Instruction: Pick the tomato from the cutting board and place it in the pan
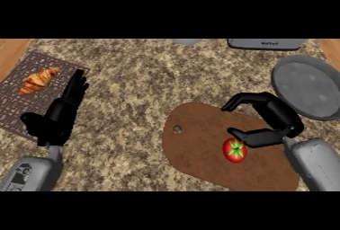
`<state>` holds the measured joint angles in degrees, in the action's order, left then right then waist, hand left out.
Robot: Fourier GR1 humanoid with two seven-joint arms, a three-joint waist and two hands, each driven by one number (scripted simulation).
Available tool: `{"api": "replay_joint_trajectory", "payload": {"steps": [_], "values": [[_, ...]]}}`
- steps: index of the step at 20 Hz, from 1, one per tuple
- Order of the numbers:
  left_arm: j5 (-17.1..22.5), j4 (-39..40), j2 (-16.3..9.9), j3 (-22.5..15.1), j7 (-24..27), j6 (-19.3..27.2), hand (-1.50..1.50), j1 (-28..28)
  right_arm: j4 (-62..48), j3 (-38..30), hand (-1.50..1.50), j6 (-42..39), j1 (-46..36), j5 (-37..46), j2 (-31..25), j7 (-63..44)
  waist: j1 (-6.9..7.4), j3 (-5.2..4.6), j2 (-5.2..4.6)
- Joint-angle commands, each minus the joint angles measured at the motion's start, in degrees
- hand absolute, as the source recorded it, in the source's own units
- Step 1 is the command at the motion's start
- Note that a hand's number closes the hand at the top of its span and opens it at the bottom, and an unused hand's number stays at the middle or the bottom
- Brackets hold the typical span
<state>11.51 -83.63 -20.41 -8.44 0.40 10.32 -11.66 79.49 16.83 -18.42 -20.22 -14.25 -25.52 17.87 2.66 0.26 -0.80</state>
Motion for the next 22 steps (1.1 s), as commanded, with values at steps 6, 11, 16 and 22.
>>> {"api": "replay_joint_trajectory", "payload": {"steps": [6, 11, 16, 22], "values": [[0.07, 2.09, 0.84, 2.88, 0.1, 1.75, 0.0, -0.22, -11.84, -8.52, -1.5, -11.8, 0.9, 10.36, -17.96, 32.42, -2.11, -0.14, 0.45], [-0.61, 1.21, 0.36, 2.78, -2.38, 1.89, 0.0, -1.79, -7.71, -4.96, -1.5, -16.03, -6.91, 15.41, -26.81, 26.59, -1.73, -0.27, 0.65], [-1.79, -0.13, 1.42, 2.47, -3.64, 3.15, 0.0, -2.08, -3.55, -3.16, -1.5, -18.87, -11.82, 17.15, -31.06, 20.86, -2.02, -0.29, 0.84], [-2.19, -0.37, 1.36, 4.07, -2.46, 1.86, 0.0, -0.94, -1.17, -3.7, -1.5, -20.0, -21.44, 16.7, -26.27, 11.7, -1.67, -0.29, 0.76]]}}
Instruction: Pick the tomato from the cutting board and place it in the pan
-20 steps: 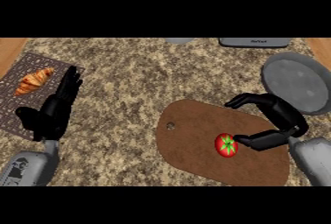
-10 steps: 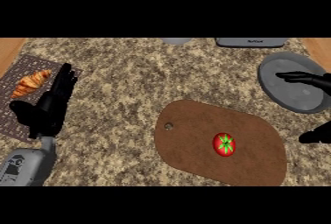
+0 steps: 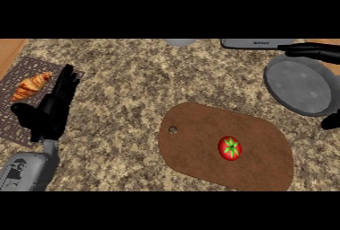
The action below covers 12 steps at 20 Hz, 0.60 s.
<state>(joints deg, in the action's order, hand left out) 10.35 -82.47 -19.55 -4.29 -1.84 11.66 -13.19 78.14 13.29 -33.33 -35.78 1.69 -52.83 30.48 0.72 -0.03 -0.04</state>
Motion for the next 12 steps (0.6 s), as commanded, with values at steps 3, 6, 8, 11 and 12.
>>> {"api": "replay_joint_trajectory", "payload": {"steps": [3, 6, 8, 11, 12], "values": [[-0.41, -0.07, 0.5, 1.3, -1.14, -1.07, 0.0, 0.17, 8.03, 1.1, -1.5, -1.16, 0.93, 2.77, 5.4, -4.65, -0.74, 0.01, 0.13], [-0.65, -0.42, 0.66, 2.02, -0.96, -1.45, 0.0, 0.75, 4.55, -0.11, -1.5, -7.24, -0.63, 2.08, 4.3, -1.46, -0.47, 0.02, 0.04], [0.16, 2.8, -0.18, 3.47, 1.11, -3.27, 0.0, -0.8, 7.97, 2.82, -1.5, -7.28, 0.33, 0.63, 7.45, -5.53, -0.75, 0.0, 0.02], [-1.43, -0.91, 0.64, 2.47, -1.6, -0.88, 0.0, 1.06, 17.7, 3.1, -1.5, -9.34, 3.89, -3.36, 6.87, -10.98, -1.26, 0.0, 0.34], [-1.49, 0.16, 0.82, 2.67, -2.47, -0.97, 0.0, -1.93, 19.9, 1.01, -1.5, -12.05, 3.89, -6.73, 4.93, -12.92, -1.63, -0.01, 0.33]]}}
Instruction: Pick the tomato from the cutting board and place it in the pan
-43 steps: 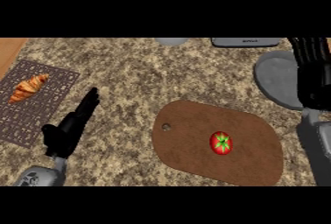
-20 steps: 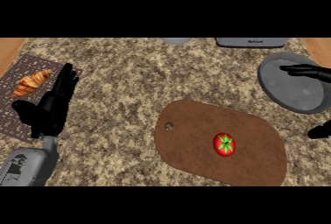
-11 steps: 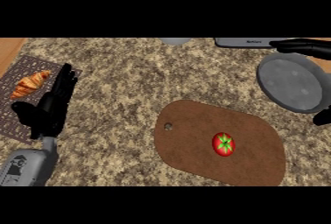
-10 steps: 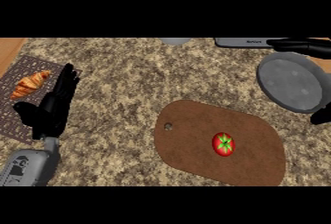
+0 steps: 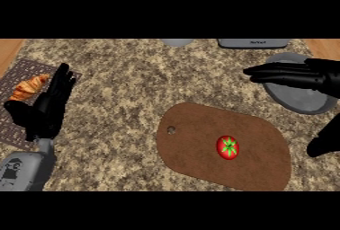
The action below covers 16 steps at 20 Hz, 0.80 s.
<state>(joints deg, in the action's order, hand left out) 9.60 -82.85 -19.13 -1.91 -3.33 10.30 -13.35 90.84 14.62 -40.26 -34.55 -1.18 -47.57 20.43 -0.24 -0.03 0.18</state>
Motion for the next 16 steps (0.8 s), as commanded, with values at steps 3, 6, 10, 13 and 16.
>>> {"api": "replay_joint_trajectory", "payload": {"steps": [3, 6, 10, 13, 16], "values": [[-0.37, -3.98, -0.09, 1.07, -0.61, -1.41, 0.0, 3.3, 7.57, 0.0, -1.5, -2.93, 1.18, 0.6, 4.45, -8.95, 0.47, 0.0, -0.02], [-1.73, -1.09, 1.75, 1.1, -1.59, -0.31, 0.0, -0.16, 9.56, -0.1, -1.5, -3.45, 6.98, 5.12, 4.52, -8.47, 0.11, 0.02, -0.1], [-1.71, -5.17, 1.29, 1.52, -1.15, -2.0, 0.0, 4.51, 11.62, -0.83, -1.5, -2.0, 13.03, 10.39, 6.15, -7.17, 0.22, 0.05, -0.07], [-4.86, 0.78, 3.69, 0.96, -0.87, 0.02, 0.0, -1.29, 6.44, -0.8, -1.5, -2.99, 4.87, 12.35, 11.92, -13.0, 0.4, 0.02, -0.21], [-3.16, -0.59, 2.41, 2.66, 0.44, -2.74, 0.0, 0.81, 1.55, 0.82, -1.5, -2.86, 7.65, 19.61, 10.48, -6.11, 0.66, 0.05, -0.27]]}}
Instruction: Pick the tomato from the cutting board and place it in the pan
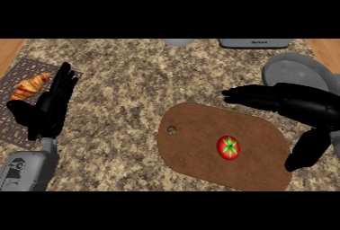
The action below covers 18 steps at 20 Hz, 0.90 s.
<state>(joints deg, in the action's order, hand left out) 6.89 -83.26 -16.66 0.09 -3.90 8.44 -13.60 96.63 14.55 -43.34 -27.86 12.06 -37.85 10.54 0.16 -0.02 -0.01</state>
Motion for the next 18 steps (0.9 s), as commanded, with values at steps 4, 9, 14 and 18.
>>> {"api": "replay_joint_trajectory", "payload": {"steps": [4, 9, 14, 18], "values": [[-2.88, 1.91, 3.91, -0.64, 2.5, 1.36, 0.0, -0.68, -7.6, 0.29, -1.5, -2.41, -0.98, 9.78, 1.04, 8.66, 0.07, 0.02, -0.09], [-3.43, 0.22, 3.51, 0.14, 1.26, 0.59, 0.0, 1.9, -7.62, 5.54, -1.5, -0.95, -0.06, 15.99, 6.61, 7.45, 0.14, 0.01, -0.06], [-0.5, -0.14, -0.82, 4.48, -1.42, -4.32, 0.0, -0.63, -4.68, 3.73, -1.5, -3.01, 2.48, 17.57, 3.41, 11.15, -0.03, 0.02, 0.03], [-4.44, -2.68, 4.49, 0.69, -1.18, -0.36, 0.0, 1.55, -4.16, 6.16, -1.5, 0.22, 5.48, 23.32, 5.52, 11.53, -0.02, 0.03, 0.04]]}}
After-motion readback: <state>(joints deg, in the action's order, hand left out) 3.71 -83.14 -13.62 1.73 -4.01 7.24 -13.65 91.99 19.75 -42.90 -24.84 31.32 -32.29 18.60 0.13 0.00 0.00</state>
